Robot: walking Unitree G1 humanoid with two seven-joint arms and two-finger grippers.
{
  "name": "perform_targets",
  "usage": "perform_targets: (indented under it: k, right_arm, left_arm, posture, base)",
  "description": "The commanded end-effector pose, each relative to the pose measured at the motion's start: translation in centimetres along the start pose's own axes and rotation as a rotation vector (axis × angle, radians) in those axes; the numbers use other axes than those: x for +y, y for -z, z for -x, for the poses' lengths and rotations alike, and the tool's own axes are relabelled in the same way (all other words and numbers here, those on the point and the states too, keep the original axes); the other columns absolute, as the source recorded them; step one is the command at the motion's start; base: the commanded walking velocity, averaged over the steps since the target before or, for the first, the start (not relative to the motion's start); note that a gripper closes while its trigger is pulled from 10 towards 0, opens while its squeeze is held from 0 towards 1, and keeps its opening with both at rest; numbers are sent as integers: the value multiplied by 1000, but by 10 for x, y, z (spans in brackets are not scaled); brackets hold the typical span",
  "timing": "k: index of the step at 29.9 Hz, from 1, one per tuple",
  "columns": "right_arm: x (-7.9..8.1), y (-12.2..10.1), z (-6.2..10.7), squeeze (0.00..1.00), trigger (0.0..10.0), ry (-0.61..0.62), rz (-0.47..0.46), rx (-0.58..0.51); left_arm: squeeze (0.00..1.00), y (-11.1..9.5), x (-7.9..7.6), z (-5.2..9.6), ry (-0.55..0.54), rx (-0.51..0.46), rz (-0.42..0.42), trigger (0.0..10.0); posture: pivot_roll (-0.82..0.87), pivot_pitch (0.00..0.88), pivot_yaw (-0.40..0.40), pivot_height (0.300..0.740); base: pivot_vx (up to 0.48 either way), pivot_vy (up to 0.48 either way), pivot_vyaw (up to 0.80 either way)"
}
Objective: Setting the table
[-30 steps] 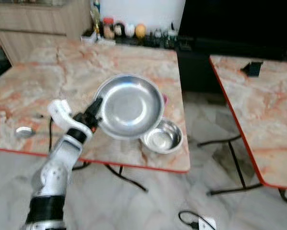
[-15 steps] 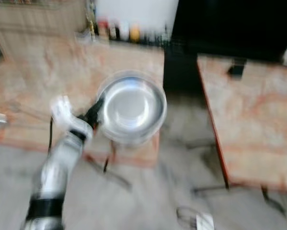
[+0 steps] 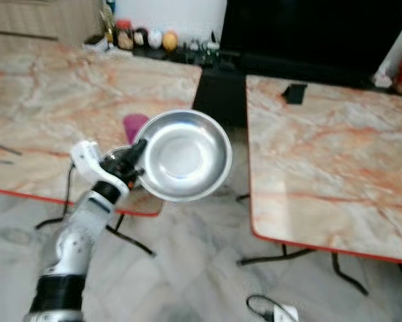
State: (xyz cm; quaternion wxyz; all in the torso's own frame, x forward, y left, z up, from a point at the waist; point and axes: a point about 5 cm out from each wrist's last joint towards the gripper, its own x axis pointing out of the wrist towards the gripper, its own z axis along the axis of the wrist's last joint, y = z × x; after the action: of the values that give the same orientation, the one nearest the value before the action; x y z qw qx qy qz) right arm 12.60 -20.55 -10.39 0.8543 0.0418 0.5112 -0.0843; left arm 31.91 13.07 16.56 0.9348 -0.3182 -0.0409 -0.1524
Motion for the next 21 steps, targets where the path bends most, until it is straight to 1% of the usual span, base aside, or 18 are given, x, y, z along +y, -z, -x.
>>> perform_targets:
  k: [1, 6, 21]
  right_arm:
    - [-11, 1, 1, 0, 10000, 32, -13, 6]
    - [-12, 1, 1, 0, 10000, 29, -14, 7]
    - [-10, 1, 1, 0, 10000, 21, -23, 6]
  left_arm:
    - [0, 5, -11, -4, 45, 9, 8, 10000]
    - [0, 6, -11, -4, 55, 21, -21, 10000]
    - [0, 7, -12, -7, 68, 30, -35, 10000]
  posture:
    - [161, 0, -100, 727]
    - [165, 0, -100, 727]
    - [154, 0, -87, 727]
  base:
    - [0, -412, 0]
    - [0, -412, 0]
    - [0, -412, 0]
